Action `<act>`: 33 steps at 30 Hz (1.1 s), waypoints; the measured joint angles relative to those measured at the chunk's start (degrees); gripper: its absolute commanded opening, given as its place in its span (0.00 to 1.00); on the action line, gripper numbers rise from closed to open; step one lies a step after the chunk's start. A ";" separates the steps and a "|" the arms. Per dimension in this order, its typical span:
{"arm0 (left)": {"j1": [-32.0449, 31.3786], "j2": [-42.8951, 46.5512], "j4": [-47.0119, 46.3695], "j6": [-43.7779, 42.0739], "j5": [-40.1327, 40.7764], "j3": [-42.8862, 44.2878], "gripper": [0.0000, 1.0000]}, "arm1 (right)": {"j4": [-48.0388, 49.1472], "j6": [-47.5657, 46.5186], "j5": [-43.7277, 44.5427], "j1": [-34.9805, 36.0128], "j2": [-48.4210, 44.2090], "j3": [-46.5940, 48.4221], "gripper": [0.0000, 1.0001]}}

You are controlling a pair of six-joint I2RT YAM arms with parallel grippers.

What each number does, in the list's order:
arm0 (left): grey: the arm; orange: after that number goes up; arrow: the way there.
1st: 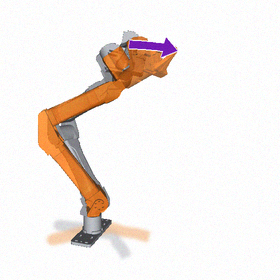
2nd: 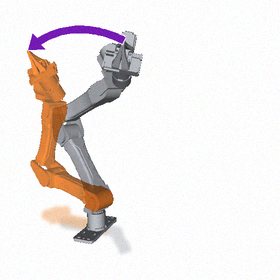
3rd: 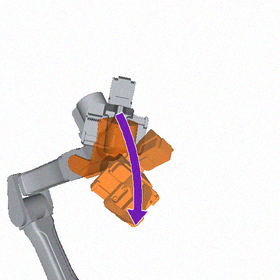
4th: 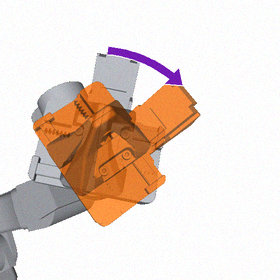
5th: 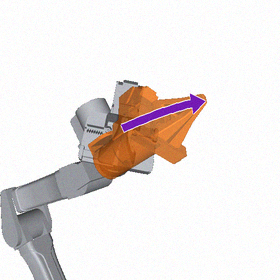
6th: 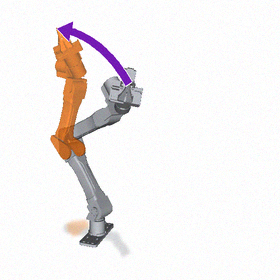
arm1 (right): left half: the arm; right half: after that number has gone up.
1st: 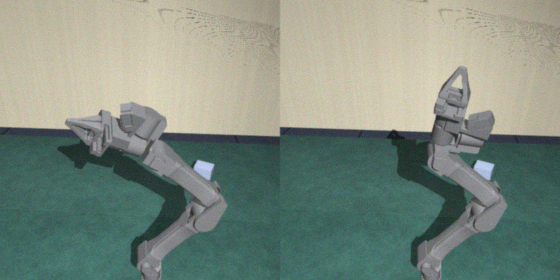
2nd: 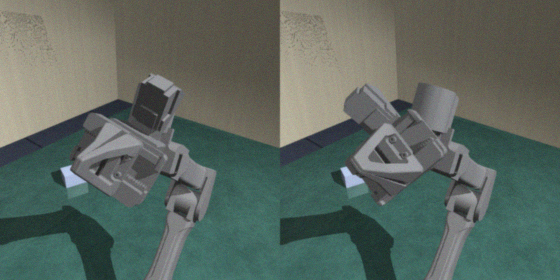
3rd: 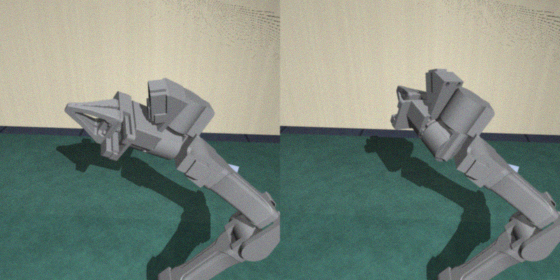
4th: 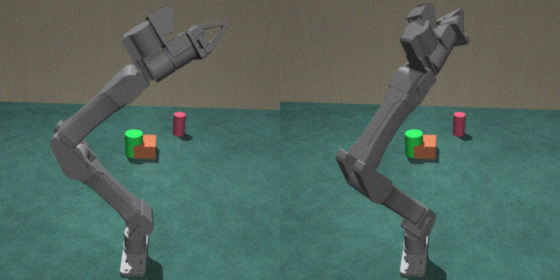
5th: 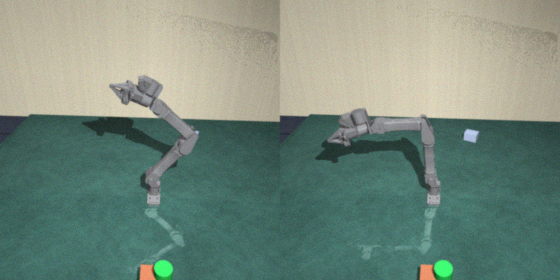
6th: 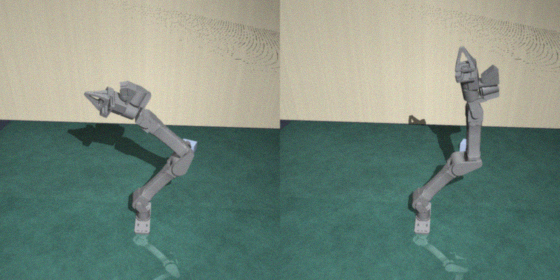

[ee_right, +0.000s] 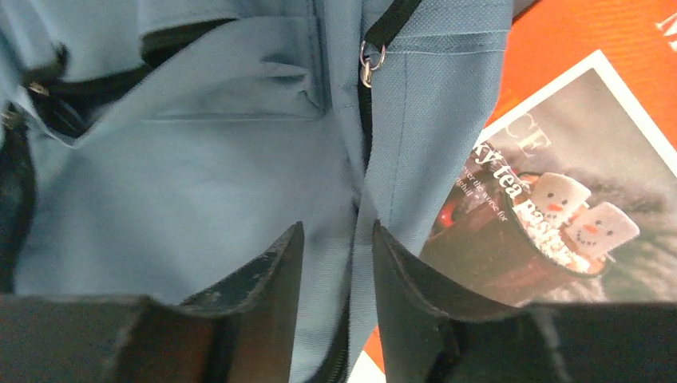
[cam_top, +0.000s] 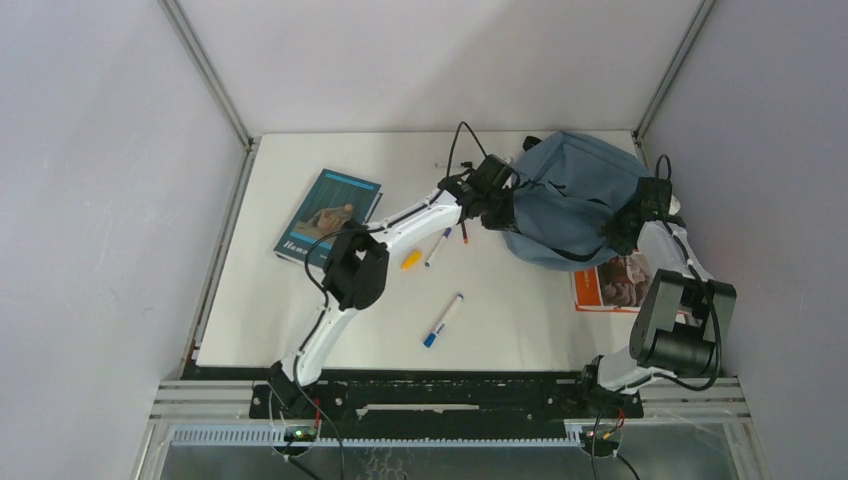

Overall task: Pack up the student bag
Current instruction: Adjust the student bag at the center of the board.

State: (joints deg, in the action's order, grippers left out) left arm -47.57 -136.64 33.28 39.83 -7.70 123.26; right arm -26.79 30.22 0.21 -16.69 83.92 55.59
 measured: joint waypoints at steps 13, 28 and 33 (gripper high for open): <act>4.96 -0.26 -1.29 1.27 0.42 0.17 0.00 | 5.11 1.92 -6.25 2.51 0.07 -6.80 0.00; 8.24 -4.90 -1.53 1.14 -0.81 8.57 0.17 | -2.25 9.35 -2.75 21.38 -16.24 -11.93 0.58; 7.82 -5.77 -2.10 -0.20 -2.08 9.53 0.67 | -3.87 5.11 0.87 21.27 -20.02 -7.87 0.63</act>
State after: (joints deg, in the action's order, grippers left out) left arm -39.75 -142.41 31.18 39.64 -9.78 132.79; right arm -30.65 35.33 1.08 4.58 63.90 47.72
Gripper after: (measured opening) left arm 0.482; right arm 0.622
